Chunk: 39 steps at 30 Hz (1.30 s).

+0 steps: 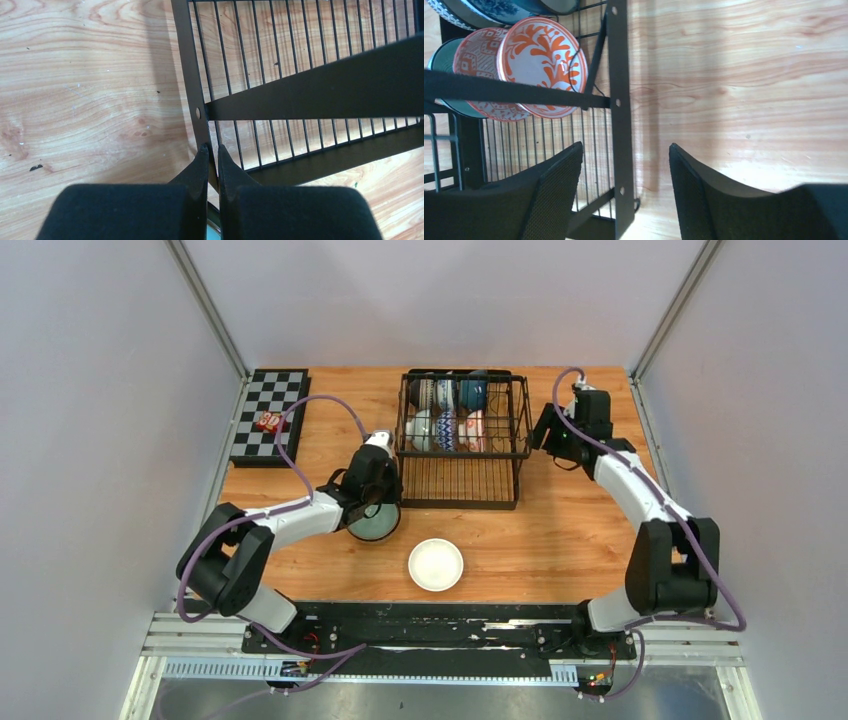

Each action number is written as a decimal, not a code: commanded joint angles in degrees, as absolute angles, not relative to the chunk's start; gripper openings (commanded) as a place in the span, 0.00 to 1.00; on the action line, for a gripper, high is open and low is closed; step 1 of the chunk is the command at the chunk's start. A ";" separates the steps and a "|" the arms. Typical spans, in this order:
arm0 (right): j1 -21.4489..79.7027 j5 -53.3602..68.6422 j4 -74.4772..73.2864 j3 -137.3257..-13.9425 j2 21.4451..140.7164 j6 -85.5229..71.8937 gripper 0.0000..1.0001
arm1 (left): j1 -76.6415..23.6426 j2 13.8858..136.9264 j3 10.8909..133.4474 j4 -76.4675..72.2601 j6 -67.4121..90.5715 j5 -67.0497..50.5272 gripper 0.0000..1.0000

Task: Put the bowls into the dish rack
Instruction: Adjust the dish rack at the center of the board, then pick up the bowl from the center of the board.

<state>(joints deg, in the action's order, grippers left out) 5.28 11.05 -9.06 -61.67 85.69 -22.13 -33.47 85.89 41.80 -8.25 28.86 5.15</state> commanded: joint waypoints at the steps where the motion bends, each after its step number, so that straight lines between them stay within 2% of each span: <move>1: 2.03 8.10 -11.02 -56.79 79.97 -25.15 0.70 | -36.09 87.34 44.99 -12.07 30.91 -5.12 0.00; 3: 1.75 8.06 -12.06 -54.99 76.46 -24.97 0.83 | -36.05 88.03 45.72 -12.49 31.39 -5.92 0.00; 4: 1.75 7.27 -12.31 -53.80 74.45 -25.12 0.96 | -36.11 88.45 46.11 -12.71 31.55 -6.44 0.00; 6: 1.71 3.81 -13.21 -51.65 70.83 -26.87 1.00 | -36.23 89.12 46.95 -12.91 31.73 -6.94 0.00; 10: 1.50 0.39 -18.03 -49.87 65.26 -27.48 1.00 | -36.47 90.61 48.73 -13.03 31.79 -6.56 0.00; 14: 1.47 6.18 -18.26 -46.27 58.64 -26.65 0.99 | -36.78 91.99 50.08 -13.36 32.47 -7.10 0.00; 18: 1.49 10.48 -19.95 -41.94 51.24 -25.72 0.92 | -36.96 90.94 50.28 -12.01 32.07 -6.38 0.02; 21: 1.95 14.65 -22.85 -39.51 46.84 -25.49 0.88 | -36.93 89.30 50.29 -9.65 31.43 -5.40 0.12; 23: 3.02 17.20 -24.22 -37.75 44.08 -25.99 0.86 | -36.96 87.78 50.19 -7.93 30.90 -4.85 0.24; 28: 7.45 18.71 -29.46 -36.30 39.14 -26.69 0.83 | -36.92 83.80 50.16 -2.39 29.58 -3.17 0.45; 33: 13.99 18.69 -31.11 -35.08 36.84 -28.81 0.82 | -36.99 79.36 49.54 5.12 28.40 -2.86 0.52; 39: 29.47 10.43 -29.50 -35.62 39.27 -33.08 0.81 | -37.03 71.70 46.14 12.58 29.13 -3.59 0.57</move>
